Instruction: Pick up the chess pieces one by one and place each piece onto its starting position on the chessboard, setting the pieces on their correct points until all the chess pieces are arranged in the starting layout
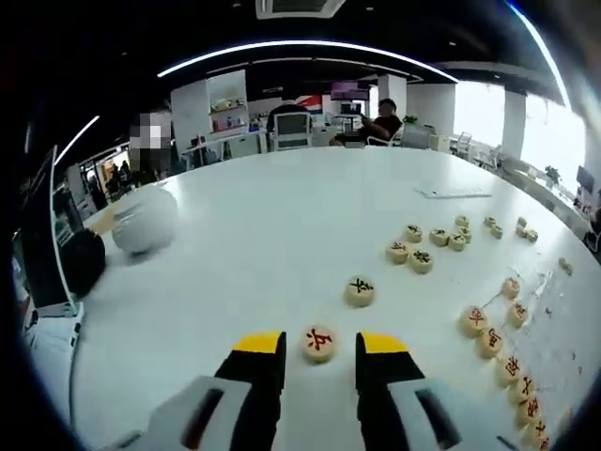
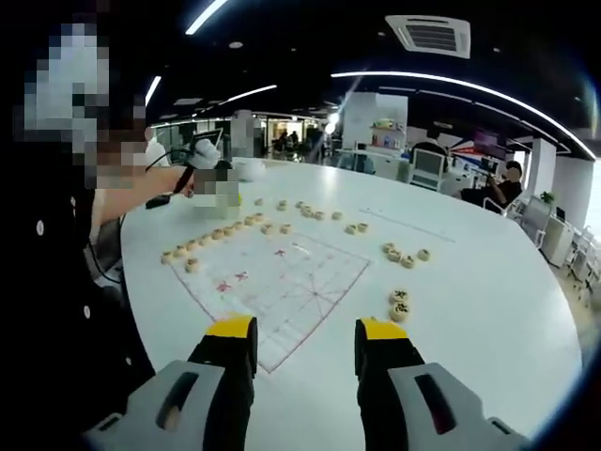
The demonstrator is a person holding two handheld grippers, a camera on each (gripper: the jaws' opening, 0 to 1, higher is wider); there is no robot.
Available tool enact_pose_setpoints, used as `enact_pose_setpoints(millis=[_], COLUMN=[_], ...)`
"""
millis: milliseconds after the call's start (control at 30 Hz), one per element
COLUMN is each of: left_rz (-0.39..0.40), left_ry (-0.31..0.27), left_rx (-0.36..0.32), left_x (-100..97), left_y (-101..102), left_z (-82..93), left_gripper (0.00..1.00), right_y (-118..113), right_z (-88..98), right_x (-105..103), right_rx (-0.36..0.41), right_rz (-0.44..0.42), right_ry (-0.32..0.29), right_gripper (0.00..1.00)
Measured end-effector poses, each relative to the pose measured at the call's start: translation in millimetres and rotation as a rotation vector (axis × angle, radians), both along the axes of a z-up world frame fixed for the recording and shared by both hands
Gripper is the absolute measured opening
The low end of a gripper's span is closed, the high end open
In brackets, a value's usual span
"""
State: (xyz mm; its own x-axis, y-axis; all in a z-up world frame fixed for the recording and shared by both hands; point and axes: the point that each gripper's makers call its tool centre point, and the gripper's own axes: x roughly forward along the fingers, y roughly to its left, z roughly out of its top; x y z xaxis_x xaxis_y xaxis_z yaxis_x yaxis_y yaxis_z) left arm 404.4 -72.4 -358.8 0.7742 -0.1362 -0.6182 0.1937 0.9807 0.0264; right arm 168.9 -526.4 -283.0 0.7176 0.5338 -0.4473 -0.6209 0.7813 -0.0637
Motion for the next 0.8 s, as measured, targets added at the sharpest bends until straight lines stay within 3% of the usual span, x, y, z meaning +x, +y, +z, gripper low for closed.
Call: enact_pose_setpoints(millis=[133, 200, 400, 567, 800], left_rz=[0.017, 0.008, 0.011, -0.014, -0.115], left_ry=[0.013, 0.012, 0.007, -0.034, -0.097], left_rx=[-0.016, -0.006, -0.032, -0.043, -0.051], left_x=[0.3, -0.3, -5.1, -13.6, -34.8], left_y=[1.0, -0.9, -5.9, -18.5, -61.4], left_z=[-3.9, -4.7, 1.5, 22.8, 57.5], left_gripper=[0.27, 0.20, 0.19, 0.19, 0.19], right_y=[-0.4, -0.3, 0.3, 2.4, 3.2], right_z=[0.1, 0.3, 0.3, 0.9, 1.9], right_x=[0.1, 0.4, -0.5, -1.1, -4.6], right_rx=[0.000, -0.001, 0.001, 0.004, 0.014], right_rz=[-0.003, -0.005, -0.004, 0.003, 0.015], right_ry=[0.001, 0.000, -0.002, -0.007, -0.017], right_gripper=[0.42, 0.42, 0.42, 0.42, 0.42])
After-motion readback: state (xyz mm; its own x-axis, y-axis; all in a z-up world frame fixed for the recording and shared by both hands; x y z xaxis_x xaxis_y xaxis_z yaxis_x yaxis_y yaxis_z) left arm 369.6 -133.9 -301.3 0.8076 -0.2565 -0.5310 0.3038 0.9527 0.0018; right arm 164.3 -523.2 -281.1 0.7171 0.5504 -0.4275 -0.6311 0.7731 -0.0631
